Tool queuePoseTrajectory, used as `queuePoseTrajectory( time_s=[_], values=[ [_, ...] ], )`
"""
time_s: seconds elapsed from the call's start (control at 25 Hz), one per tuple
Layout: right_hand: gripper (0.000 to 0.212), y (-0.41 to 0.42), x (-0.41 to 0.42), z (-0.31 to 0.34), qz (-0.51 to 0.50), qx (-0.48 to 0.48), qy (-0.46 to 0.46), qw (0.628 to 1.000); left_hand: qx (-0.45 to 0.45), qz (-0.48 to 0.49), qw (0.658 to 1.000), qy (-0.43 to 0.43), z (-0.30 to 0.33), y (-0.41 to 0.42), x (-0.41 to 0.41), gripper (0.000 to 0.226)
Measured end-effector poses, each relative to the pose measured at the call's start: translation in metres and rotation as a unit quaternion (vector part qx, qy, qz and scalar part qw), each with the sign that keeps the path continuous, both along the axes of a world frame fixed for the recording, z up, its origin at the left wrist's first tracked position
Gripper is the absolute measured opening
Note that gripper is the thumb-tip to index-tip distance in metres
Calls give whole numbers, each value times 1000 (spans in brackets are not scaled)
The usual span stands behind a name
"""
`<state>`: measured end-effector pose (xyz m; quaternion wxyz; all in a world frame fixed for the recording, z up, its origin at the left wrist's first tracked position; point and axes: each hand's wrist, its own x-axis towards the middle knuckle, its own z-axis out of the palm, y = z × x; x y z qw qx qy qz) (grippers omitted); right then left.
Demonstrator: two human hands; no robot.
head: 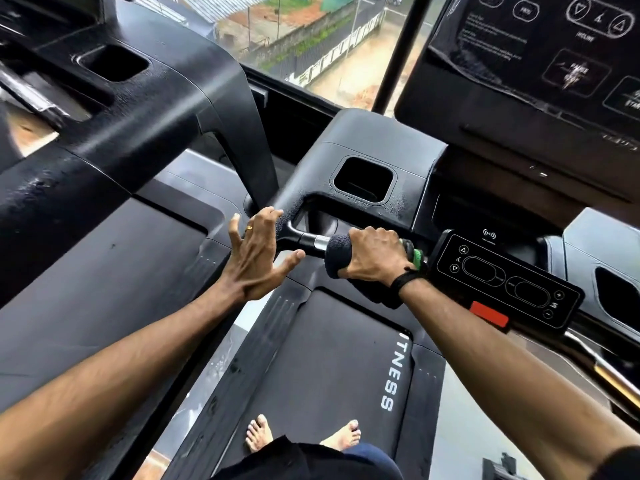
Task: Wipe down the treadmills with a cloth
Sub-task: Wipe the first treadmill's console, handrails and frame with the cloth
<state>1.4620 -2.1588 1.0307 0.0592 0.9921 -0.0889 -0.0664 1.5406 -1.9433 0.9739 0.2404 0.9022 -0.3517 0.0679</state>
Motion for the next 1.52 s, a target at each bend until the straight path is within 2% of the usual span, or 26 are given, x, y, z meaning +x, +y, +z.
queuePoseTrajectory(
  time_s=[0.16,0.32,0.44,0.52,0.6,0.64,0.68,0.76,0.84,0.88,0.96,1.0,1.04,1.16,1.32,1.52],
  values=[
    [48,37,25,-25,-20,-27,-63,997,7,15,1000,2,2,0,0,78],
    [36,75,43,-38,-15,-26,-78,997,18,27,999,6,5,1,-4,77],
    [47,75,27,-28,20,-2,-65,998,24,18,1000,-1,6,7,-7,75],
    [55,57,11,-5,36,91,-34,995,26,1,1000,-8,6,9,-9,71],
    [46,31,1,29,-32,194,-12,980,18,-13,1000,-13,7,7,-6,68],
    [41,16,-1,49,-82,214,-13,973,9,-16,1000,-13,8,6,-4,69],
    [39,0,-2,70,-134,220,-37,965,-3,-17,1000,-12,10,4,0,70],
    [41,-36,-3,106,-225,214,-141,940,-37,-10,999,-2,17,-7,10,69],
    [49,-64,3,117,-264,194,-217,920,-63,0,998,9,23,-23,21,67],
    [55,-70,7,113,-262,176,-197,928,-66,3,998,9,26,-31,26,67],
    [79,-71,20,72,-268,160,-66,948,-61,7,998,17,26,-47,38,68],
    [95,-65,23,42,-277,160,-8,947,-56,6,998,24,25,-52,44,68],
    [105,-61,27,15,-287,158,6,945,-49,6,998,32,22,-58,50,69],
    [102,-75,55,-14,-291,161,-89,939,-40,15,998,46,16,-74,71,68],
    [91,-121,90,-12,-263,110,-96,954,-28,26,996,82,12,-97,99,78],
    [88,-147,140,-17,-263,83,-124,953,-9,15,994,109,3,-124,119,86]
  ],
)
